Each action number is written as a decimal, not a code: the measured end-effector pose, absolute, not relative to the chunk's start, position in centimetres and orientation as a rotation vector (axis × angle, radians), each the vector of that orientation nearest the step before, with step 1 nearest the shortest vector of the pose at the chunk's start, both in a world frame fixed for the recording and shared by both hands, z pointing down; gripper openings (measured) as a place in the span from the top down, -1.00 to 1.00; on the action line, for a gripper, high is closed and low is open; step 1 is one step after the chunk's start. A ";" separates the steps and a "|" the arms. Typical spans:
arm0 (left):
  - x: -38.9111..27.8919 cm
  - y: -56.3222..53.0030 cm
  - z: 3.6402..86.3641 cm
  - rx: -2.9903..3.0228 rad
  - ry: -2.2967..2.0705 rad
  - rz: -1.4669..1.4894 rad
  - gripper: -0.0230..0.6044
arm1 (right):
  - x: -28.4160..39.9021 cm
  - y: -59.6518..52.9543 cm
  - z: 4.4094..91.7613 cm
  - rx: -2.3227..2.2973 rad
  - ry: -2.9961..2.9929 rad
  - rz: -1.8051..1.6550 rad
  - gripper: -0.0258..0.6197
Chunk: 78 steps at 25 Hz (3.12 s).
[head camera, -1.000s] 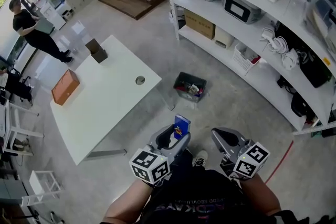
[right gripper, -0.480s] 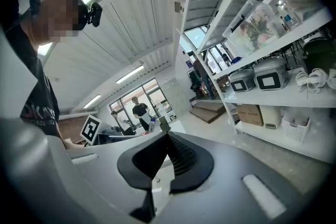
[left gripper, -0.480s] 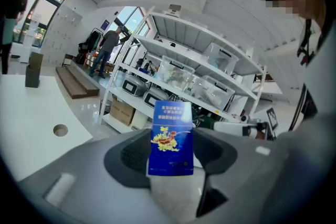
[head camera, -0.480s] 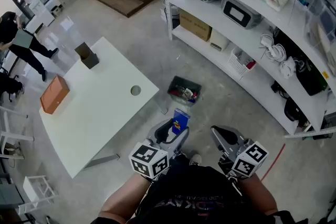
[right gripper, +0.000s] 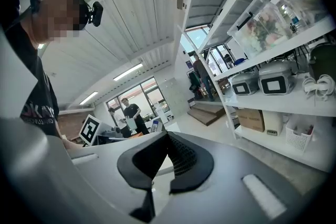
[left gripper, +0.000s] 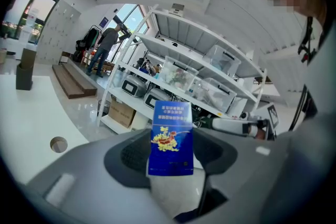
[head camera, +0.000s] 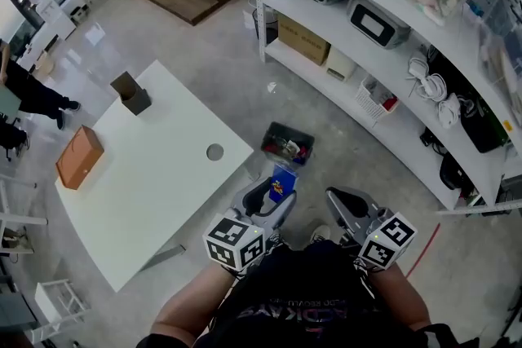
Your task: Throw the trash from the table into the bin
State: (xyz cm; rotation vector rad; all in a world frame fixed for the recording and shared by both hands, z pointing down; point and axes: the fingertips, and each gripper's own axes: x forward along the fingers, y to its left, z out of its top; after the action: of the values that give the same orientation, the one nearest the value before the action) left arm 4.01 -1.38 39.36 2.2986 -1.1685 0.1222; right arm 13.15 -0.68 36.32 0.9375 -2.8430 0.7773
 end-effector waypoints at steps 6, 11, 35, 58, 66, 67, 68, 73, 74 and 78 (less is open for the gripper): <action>3.4 -3.0 41.3 2.273 -1.202 0.142 0.15 | 12.4 -3.2 37.6 0.905 -2.806 0.786 0.92; 3.0 -5.1 44.2 2.215 -1.259 0.167 0.15 | 11.6 -6.7 39.7 0.831 -2.788 0.802 0.92; 10.2 -27.5 75.3 1.857 -1.425 0.425 0.14 | 18.8 -25.1 66.1 0.484 -2.669 0.834 0.92; 8.1 -29.3 106.2 1.697 -1.363 0.766 0.13 | 19.9 -23.2 85.8 0.429 -2.569 0.964 0.92; 8.6 -29.5 104.8 1.744 -1.352 0.743 -0.01 | 19.7 -23.2 85.2 0.444 -2.570 0.946 0.92; 8.6 -29.5 104.5 1.744 -1.360 0.732 0.02 | 19.6 -23.2 85.1 0.447 -2.570 0.941 0.92; 8.5 -29.4 104.0 1.745 -1.372 0.726 0.09 | 19.6 -23.2 85.1 0.451 -2.569 0.938 0.92; 8.3 -28.7 100.7 1.780 -1.431 0.711 0.90 | 19.2 -23.1 84.2 0.462 -2.576 0.919 0.92; 8.4 -28.6 99.9 1.791 -1.428 0.692 0.90 | 19.0 -23.1 83.8 0.462 -2.580 0.912 0.92; 9.0 -28.3 95.5 1.837 -1.430 0.618 0.90 | 18.4 -23.1 81.4 0.469 -2.597 0.881 0.92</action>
State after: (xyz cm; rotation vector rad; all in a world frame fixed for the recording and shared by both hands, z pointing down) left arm 8.96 -28.28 95.47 1.8366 -1.4297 0.6180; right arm 18.38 -23.13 81.37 0.4689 -2.5974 0.8813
